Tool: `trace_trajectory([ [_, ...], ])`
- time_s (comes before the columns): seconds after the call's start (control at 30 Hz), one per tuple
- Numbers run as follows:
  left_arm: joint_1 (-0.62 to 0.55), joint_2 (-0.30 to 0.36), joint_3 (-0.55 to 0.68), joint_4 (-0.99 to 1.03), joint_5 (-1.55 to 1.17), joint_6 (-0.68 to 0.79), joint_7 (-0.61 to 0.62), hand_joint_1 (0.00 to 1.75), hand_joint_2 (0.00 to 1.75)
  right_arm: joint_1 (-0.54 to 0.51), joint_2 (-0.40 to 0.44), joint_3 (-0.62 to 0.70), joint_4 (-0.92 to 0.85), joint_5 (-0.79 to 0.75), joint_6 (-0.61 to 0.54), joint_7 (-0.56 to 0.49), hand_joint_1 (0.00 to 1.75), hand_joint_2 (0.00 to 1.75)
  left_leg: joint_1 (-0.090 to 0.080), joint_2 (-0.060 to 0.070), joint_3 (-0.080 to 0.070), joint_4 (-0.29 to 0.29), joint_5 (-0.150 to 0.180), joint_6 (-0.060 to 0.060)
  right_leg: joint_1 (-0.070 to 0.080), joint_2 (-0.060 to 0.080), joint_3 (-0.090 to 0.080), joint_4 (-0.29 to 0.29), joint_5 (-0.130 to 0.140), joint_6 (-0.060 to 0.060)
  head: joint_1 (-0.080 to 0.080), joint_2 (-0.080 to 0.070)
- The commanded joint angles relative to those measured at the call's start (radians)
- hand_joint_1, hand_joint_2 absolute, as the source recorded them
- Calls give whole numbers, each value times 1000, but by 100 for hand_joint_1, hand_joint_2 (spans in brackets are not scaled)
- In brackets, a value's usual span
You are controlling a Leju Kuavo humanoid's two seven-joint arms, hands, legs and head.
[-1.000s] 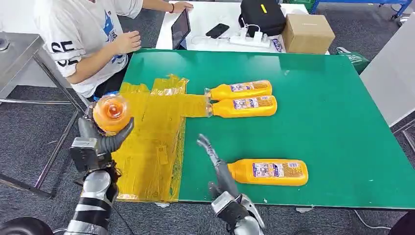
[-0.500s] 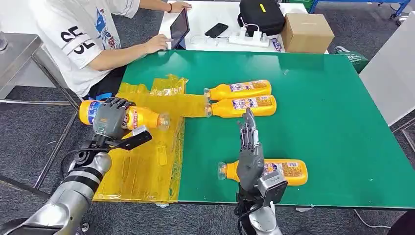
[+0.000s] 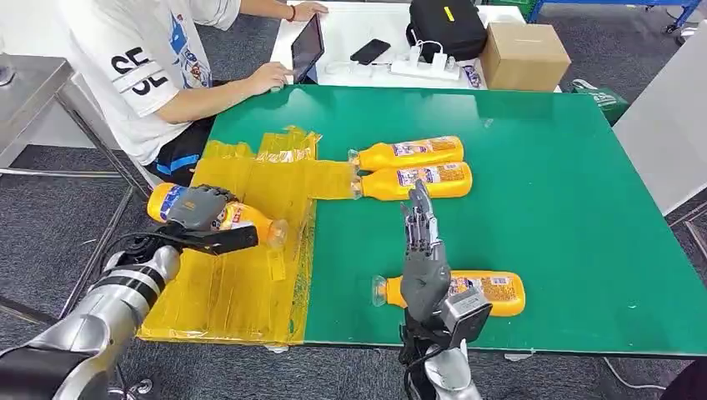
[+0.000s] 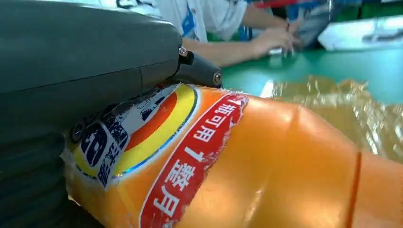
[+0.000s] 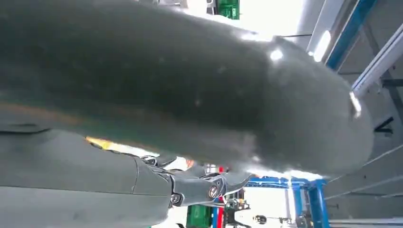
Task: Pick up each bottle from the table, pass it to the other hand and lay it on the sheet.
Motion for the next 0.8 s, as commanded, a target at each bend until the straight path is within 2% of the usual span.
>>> trace_trajectory([
  [0.03, -52, 1, -23, 98, 57, -49, -31, 175, 175, -58, 18, -27, 166, -7, 15, 1, 0, 0, 3, 2, 8, 0, -3, -2, 3, 0, 8, -1, -2, -3, 0, 0],
  [0.17, -19, 0, -25, 99, 62, -50, -28, 175, 175, -62, 24, -27, 185, -5, 16, 1, 0, 0, 1, 2, 4, -1, -1, -1, 1, 1, 4, -1, -1, -1, 0, 0],
  [0.2, -12, -2, -7, 97, 100, -92, -46, 175, 175, -68, 26, -28, 198, -5, 21, 4, 0, 0, 2, 3, 10, -1, -4, -1, 3, 1, 10, -2, -2, -3, 0, 0],
  [0.23, 2, -2, 16, 86, 141, -115, -71, 150, 175, -72, 28, -27, 205, -5, 23, 6, 0, 0, 1, 2, 5, -1, -2, -1, 1, 1, 5, -1, -1, -1, 0, 0],
  [0.37, 17, 5, 19, 78, 158, -120, -85, 150, 175, -76, 32, -27, 214, -5, 24, 7, 0, 0, 1, 2, 3, -1, -1, -1, 1, 1, 3, -1, 0, -1, 0, 0],
  [0.4, 16, 4, 22, 77, 171, -135, -89, 131, 175, -77, 32, -27, 215, -5, 26, 8, 0, 0, 2, 2, 5, 0, -2, -1, 2, 1, 5, -1, -1, -2, 0, 0],
  [0.43, 22, 3, 33, 73, 196, -155, -104, 52, 175, -79, 31, -26, 219, -5, 29, 10, 0, 0, 1, 1, 3, 0, -1, -1, 1, 0, 3, -1, -1, -1, 0, 0],
  [0.47, 32, 12, 17, 65, 208, -189, -110, 47, 175, -83, 33, -25, 230, -5, 33, 15, 0, 0, 2, 2, 8, 0, -3, -2, 3, 0, 8, -1, -2, -3, 0, 0],
  [0.5, 39, 18, 2, 59, 202, -187, -113, 58, 175, -85, 35, -27, 236, -5, 35, 17, 0, 0, 1, 2, 4, -1, -1, -1, 1, 2, 4, -2, 0, -1, 0, 0],
  [0.53, 45, 21, -10, 56, 195, -173, -112, 24, 175, -87, 35, -27, 243, -7, 38, 19, 0, 0, 1, 2, 5, -1, -1, -1, 1, 2, 5, -1, 0, -2, 0, 0],
  [0.57, 49, 20, -15, 58, 194, -169, -110, 10, 175, -87, 35, -27, 245, -7, 39, 19, 0, 0, 2, 4, 7, -1, -2, -1, 2, 3, 7, -2, -1, -2, 0, 0],
  [0.8, 47, 17, -15, 57, 194, -170, -110, 10, 175, -87, 35, -27, 245, -7, 39, 19, 0, 0, 1, 1, 5, -1, -1, -1, 1, 1, 5, -1, -1, -2, 0, 0],
])
